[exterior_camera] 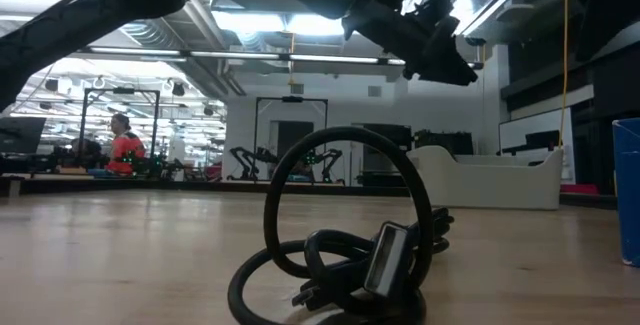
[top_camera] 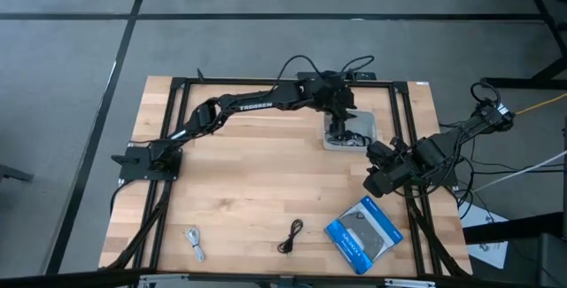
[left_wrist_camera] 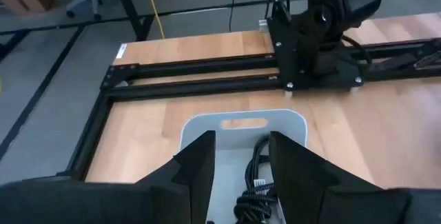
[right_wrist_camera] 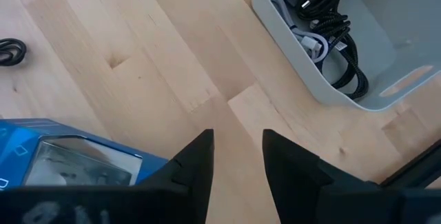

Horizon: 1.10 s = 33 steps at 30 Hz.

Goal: Pick and place USB-C Cables
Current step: Put the top black USB cable into the gray bin

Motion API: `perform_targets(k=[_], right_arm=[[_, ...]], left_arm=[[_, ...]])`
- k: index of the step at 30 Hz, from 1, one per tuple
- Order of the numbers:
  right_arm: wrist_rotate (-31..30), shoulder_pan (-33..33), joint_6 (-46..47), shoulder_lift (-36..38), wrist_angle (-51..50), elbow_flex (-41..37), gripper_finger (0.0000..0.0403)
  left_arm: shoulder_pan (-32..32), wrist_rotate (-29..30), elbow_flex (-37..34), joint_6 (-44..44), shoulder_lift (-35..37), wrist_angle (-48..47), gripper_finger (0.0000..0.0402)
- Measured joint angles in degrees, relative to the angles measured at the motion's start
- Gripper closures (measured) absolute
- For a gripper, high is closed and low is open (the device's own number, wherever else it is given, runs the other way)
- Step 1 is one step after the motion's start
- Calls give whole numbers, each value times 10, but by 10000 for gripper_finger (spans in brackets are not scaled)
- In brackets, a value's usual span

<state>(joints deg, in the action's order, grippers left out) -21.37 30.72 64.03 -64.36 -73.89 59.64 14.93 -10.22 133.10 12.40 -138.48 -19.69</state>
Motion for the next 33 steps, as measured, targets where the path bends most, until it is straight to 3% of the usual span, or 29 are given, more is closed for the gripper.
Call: perform_targets(k=[2,6,12,17,28,33], right_arm=[[0,0,-1,0,0,0,274],[0,0,-2,0,-1,0,274],[-4,0,-2,0,-2,0,274],[-21,0,-3,0,-3,0,274],[-22,0,-31,0,-2,0,274],[-23,0,-31,0,-2,0,274]], left_arm=[[-3,21,0,-3,1,-9,272],[3,120,0,-26,4,-26,274],[55,149,0,-117,1,-83,275],[87,211,0,-125,1,-119,275],[85,157,-1,-154,-65,-91,275],[69,92,-1,-154,-65,-36,275]])
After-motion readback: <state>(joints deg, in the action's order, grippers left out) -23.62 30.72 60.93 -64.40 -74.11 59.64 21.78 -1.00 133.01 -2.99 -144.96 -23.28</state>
